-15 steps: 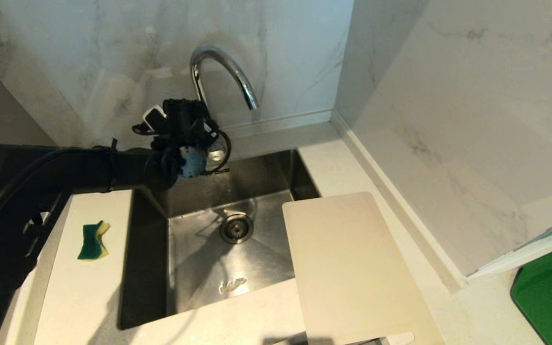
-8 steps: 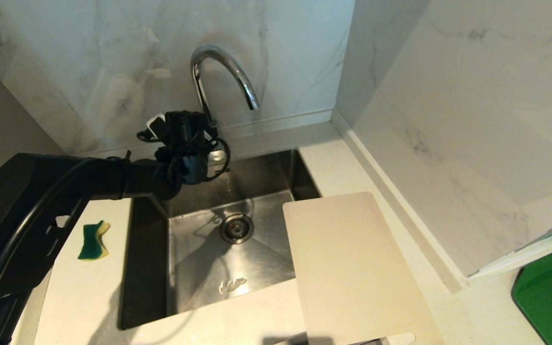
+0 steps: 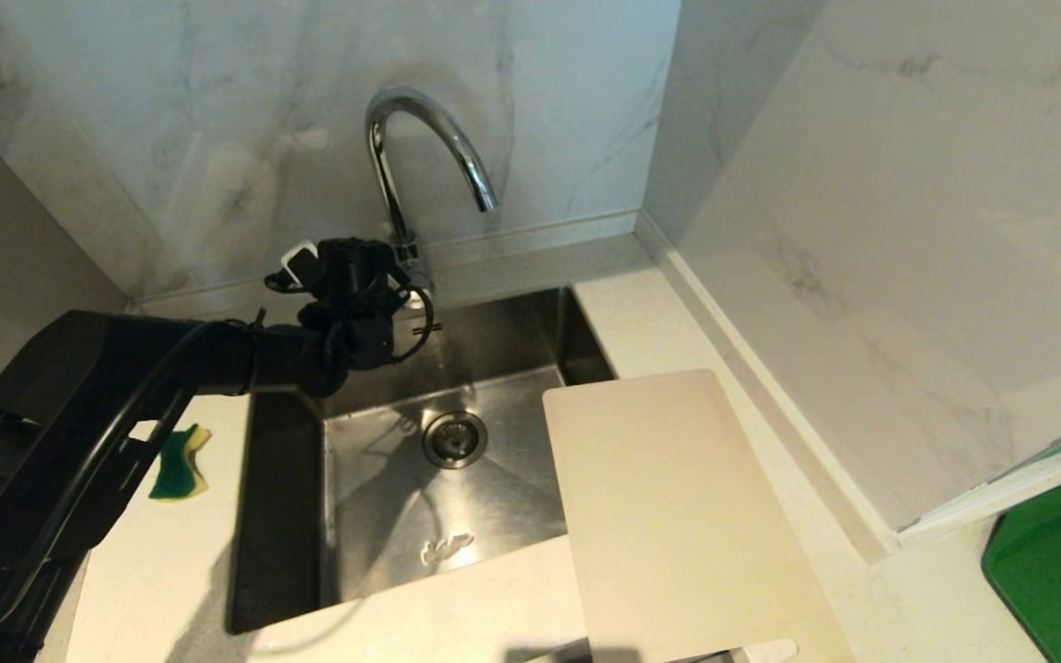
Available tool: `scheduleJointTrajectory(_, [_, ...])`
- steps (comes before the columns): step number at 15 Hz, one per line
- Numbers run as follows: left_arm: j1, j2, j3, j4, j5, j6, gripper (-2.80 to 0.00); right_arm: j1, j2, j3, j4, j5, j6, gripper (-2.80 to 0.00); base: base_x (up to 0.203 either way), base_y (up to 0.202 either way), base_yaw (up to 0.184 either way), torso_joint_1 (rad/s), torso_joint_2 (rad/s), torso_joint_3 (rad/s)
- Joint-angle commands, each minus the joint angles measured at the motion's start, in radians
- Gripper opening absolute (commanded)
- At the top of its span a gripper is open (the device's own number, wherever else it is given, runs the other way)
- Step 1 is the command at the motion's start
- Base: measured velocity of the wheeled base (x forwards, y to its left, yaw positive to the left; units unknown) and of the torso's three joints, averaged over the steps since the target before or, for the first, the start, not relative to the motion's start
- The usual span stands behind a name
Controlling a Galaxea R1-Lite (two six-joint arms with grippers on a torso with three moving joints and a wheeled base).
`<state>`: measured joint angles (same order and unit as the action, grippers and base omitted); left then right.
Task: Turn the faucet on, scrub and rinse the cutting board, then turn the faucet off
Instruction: Turn on the tap
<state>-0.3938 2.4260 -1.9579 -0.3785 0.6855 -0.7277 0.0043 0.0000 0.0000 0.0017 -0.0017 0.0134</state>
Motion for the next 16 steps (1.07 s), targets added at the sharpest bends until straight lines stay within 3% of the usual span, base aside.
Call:
scheduleJointTrajectory(1, [0.005, 0.014, -0.001, -0.005, 0.002, -0.002, 0.0, 0.0, 0.002, 0.0, 0.0, 0.0, 0.0, -2.8, 0.0, 0.0, 0.0, 0.0, 0.0, 0.0])
scheduleJointTrajectory(11, [0.023, -0.006, 0.002, 0.046, -0.027, -0.013, 0.0, 0.0, 0.002, 0.002, 0.0, 0.0, -0.001, -2.8, 0.0, 0.0, 0.0, 0.0, 0.0, 0.0])
scheduleJointTrajectory(14, [0.021, -0.057, 0.004, 0.187, -0.063, -0.11, 0.0, 0.0, 0.002, 0.0, 0.0, 0.0, -0.001, -2.8, 0.0, 0.0, 0.0, 0.0, 0.0, 0.0])
scheduleJointTrajectory(16, [0.022, -0.084, 0.004, 0.272, -0.14, -0.19, 0.0, 0.0, 0.002, 0.002, 0.0, 0.0, -0.001, -2.8, 0.0, 0.0, 0.0, 0.0, 0.0, 0.0])
